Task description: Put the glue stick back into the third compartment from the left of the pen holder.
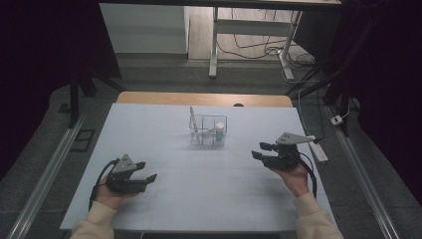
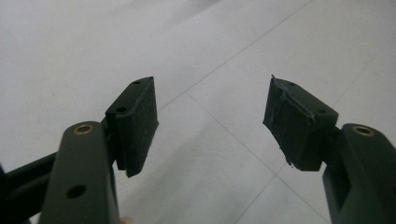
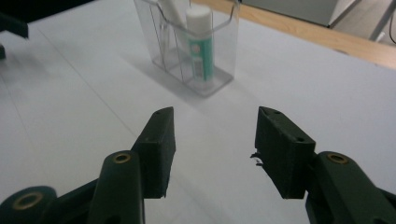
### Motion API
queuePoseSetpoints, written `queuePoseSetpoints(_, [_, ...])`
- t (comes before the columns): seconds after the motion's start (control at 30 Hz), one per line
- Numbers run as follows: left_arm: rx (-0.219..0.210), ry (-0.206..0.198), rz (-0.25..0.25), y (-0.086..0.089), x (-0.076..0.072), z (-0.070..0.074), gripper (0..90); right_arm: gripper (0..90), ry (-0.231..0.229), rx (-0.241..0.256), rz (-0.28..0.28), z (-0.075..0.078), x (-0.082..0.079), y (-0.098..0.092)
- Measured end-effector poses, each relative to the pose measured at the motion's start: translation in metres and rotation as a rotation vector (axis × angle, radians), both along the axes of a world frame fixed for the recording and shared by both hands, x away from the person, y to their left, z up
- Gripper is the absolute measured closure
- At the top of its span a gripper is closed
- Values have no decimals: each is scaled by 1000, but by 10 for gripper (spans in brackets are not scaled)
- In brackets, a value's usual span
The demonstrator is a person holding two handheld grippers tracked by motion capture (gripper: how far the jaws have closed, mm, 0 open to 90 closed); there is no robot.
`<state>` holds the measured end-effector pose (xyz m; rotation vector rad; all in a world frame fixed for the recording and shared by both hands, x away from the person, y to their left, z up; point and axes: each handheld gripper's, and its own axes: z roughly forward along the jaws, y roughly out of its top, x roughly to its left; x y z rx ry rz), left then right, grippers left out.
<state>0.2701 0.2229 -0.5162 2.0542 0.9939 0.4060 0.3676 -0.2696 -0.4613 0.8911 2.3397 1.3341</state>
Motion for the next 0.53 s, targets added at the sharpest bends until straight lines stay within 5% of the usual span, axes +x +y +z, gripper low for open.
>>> queuePoseSetpoints(0.53, [-10, 8, 17, 1, 2, 1, 321, 435, 10, -32, 12, -23, -18, -22])
